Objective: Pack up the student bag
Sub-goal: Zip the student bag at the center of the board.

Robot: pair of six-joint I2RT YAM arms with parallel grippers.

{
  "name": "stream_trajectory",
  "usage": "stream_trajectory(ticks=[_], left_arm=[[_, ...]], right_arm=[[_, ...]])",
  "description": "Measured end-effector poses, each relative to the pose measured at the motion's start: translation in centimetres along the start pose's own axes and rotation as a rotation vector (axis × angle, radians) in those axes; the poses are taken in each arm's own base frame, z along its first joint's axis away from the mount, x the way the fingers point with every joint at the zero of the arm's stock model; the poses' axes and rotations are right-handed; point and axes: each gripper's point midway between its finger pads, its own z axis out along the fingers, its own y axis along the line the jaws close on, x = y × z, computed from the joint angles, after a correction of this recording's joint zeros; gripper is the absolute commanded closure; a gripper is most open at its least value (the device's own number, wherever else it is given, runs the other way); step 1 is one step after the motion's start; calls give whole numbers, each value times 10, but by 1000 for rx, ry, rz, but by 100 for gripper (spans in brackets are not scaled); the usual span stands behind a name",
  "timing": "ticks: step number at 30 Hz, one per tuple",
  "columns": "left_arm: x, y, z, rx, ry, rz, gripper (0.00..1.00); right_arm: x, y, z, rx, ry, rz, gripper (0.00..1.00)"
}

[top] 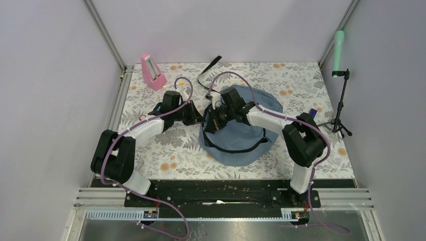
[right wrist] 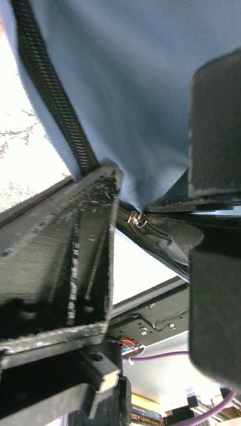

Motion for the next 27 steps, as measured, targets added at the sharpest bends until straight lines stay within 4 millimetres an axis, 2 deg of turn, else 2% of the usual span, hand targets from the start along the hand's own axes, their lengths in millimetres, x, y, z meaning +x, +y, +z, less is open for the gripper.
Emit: stream_trajectory(ticks=[3, 10, 18, 27], left_arm=[[0, -1, 0, 2, 1, 0, 100], [0, -3, 0, 13, 1, -6, 100], [0, -4, 0, 16, 3, -16, 100], [-2, -2, -1, 11, -3, -26, 100]], right_arm=[[6, 6, -7, -7, -16, 28, 100], [4, 19, -23, -8, -68, 43, 100], [9, 27, -26, 48, -81, 30, 100], [22, 47, -31, 149, -70, -18, 100]])
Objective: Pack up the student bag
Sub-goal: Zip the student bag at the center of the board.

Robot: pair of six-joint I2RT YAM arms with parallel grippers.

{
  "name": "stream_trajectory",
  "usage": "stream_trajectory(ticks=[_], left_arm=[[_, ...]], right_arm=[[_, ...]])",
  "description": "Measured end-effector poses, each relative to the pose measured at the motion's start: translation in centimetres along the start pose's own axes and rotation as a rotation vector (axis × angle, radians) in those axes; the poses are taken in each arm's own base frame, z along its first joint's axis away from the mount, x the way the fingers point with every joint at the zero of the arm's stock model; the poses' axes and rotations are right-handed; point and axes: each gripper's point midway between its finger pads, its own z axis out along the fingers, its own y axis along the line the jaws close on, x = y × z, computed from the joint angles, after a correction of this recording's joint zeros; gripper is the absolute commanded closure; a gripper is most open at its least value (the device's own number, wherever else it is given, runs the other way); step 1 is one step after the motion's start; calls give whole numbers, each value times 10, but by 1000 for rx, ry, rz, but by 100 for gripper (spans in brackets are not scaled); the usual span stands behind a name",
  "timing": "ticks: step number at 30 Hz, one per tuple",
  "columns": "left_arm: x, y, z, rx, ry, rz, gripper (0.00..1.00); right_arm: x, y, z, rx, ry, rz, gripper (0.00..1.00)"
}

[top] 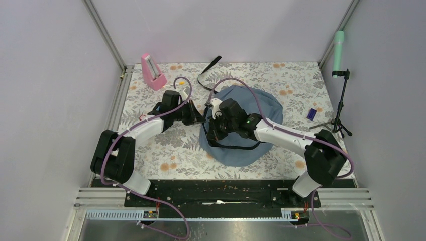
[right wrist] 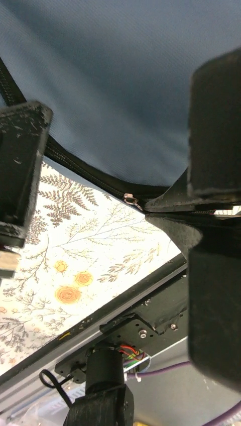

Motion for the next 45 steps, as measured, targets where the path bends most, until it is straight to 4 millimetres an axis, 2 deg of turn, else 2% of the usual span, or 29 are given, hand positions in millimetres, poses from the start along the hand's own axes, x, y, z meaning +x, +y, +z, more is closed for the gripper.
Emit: stream_trajectory(ticks=[9, 20, 30, 38, 39, 40, 45], left_arm=[[-1, 2, 0, -3, -1, -12, 100], [-10, 9, 3, -7, -1, -42, 100], [-30, 9, 7, -6, -16, -52, 100], [-46, 7, 14, -19, -19, -34, 100], [-48, 7, 15, -23, -20, -30, 98], [-49, 7, 15, -26, -20, -26, 89], [-61, 9, 13, -51, -52, 18, 35]], right_arm=[[13, 2, -6, 114, 20, -43, 100], [32, 10, -30, 213, 24, -99, 100], [59, 0, -57, 270, 2, -59, 100], [68, -13, -73, 338, -46, -14, 100], [68, -15, -74, 346, -51, -8, 100], [69, -16, -75, 353, -56, -3, 100], [73, -17, -80, 348, -69, 5, 100]])
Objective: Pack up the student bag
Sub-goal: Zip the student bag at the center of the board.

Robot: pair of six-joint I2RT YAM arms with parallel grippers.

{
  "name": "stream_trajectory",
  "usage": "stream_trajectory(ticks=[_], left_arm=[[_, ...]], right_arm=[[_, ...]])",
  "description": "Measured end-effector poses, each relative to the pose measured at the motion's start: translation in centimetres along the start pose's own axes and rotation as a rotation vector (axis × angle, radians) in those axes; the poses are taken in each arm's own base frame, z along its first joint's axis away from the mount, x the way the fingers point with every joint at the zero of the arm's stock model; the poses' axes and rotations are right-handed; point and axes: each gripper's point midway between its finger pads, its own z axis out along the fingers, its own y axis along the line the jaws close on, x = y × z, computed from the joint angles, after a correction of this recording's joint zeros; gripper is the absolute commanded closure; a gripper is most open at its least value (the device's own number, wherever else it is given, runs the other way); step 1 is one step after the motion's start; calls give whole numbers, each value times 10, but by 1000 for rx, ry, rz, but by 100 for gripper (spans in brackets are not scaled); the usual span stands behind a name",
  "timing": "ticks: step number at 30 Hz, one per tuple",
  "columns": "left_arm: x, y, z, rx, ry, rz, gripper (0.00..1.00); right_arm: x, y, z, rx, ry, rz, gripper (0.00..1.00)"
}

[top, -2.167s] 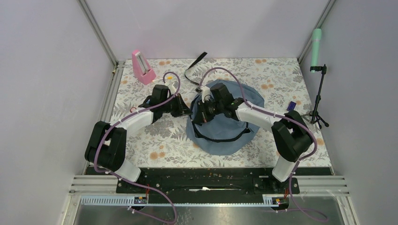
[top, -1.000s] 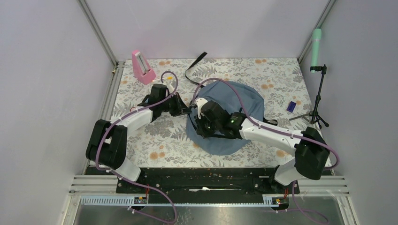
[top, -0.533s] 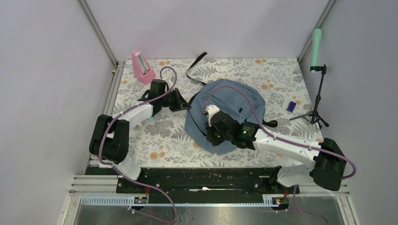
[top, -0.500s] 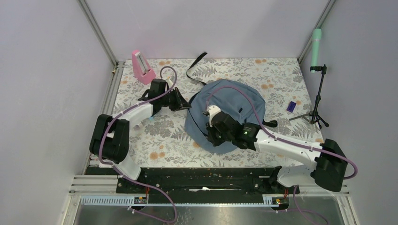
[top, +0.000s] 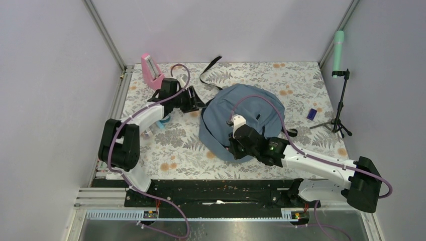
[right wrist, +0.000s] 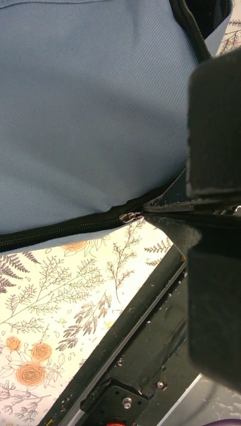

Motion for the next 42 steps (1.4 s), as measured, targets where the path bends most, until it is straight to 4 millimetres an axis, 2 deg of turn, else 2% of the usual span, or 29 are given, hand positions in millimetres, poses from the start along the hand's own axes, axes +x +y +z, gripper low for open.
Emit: stream_trajectory(ticks=[4, 10, 13, 16, 21, 24, 27, 31, 36, 42], left_arm=[[-12, 2, -11, -30, -56, 28, 13], [-17, -25, -58, -3, -175, 93, 9], [-5, -34, -78, 16, -211, 118, 9], [25, -30, -85, 13, -194, 112, 10], [87, -26, -83, 2, -109, 81, 11], [116, -35, -81, 22, -62, 80, 13], [133, -45, -77, 43, -31, 85, 17], [146, -53, -71, 57, -5, 78, 23], [158, -51, -57, 37, 28, 66, 30], [159, -46, -43, 25, 33, 55, 37]], right_arm=[[1, 2, -1, -10, -1, 0, 100], [-6, 8, 0, -36, -28, 9, 100], [-10, 12, 0, -55, -43, 12, 100], [-11, 15, 3, -64, -43, 12, 100], [-9, 17, 11, -70, -34, 11, 100], [-10, 21, 13, -81, -26, 10, 100], [-13, 23, 14, -86, -32, 11, 100], [-16, 24, 13, -91, -40, 12, 100], [-16, 25, 14, -92, -42, 13, 100], [-17, 25, 14, -93, -44, 15, 100]])
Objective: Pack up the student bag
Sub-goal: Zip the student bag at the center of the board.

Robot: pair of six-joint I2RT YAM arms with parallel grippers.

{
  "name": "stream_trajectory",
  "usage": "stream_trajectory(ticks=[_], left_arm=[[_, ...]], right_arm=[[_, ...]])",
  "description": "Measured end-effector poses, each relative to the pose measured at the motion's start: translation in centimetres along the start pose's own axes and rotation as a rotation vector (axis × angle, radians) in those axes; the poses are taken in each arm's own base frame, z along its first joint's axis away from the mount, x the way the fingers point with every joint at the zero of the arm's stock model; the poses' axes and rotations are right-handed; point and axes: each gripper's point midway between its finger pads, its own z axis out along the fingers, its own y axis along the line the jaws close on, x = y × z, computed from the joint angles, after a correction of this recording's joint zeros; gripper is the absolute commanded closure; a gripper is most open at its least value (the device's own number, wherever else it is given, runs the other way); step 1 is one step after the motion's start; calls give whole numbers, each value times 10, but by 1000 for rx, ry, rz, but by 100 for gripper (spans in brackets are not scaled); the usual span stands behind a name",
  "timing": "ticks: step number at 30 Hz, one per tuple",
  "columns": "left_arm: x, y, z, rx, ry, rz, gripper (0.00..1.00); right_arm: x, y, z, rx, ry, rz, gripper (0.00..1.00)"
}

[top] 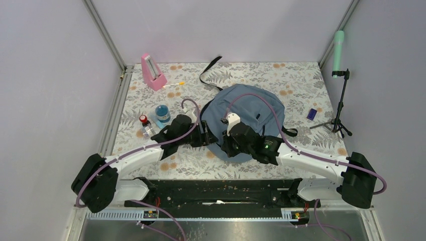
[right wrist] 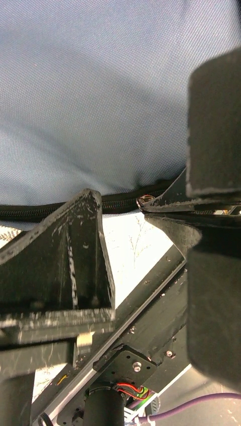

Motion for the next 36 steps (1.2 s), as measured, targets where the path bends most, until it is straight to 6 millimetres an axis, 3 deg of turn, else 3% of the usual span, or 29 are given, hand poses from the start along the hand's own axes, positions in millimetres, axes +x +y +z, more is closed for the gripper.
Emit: stream_trajectory(ticks=[2, 8, 12, 23, 36], left_arm=[[2, 4, 6, -9, 8, -5, 42], [6, 9, 19, -18, 29, -14, 79], [4, 7, 20, -12, 29, -3, 98], [-5, 0, 20, -23, 57, 71, 100], [-25, 27, 10, -55, 58, 42, 100]], right_arm=[[0, 0, 0, 0, 1, 3, 100], [2, -1, -1, 7, 8, 12, 100], [4, -5, -7, 23, 13, 22, 100], [15, -22, -22, 96, 28, 37, 100], [28, -55, -43, 234, 14, 56, 100]])
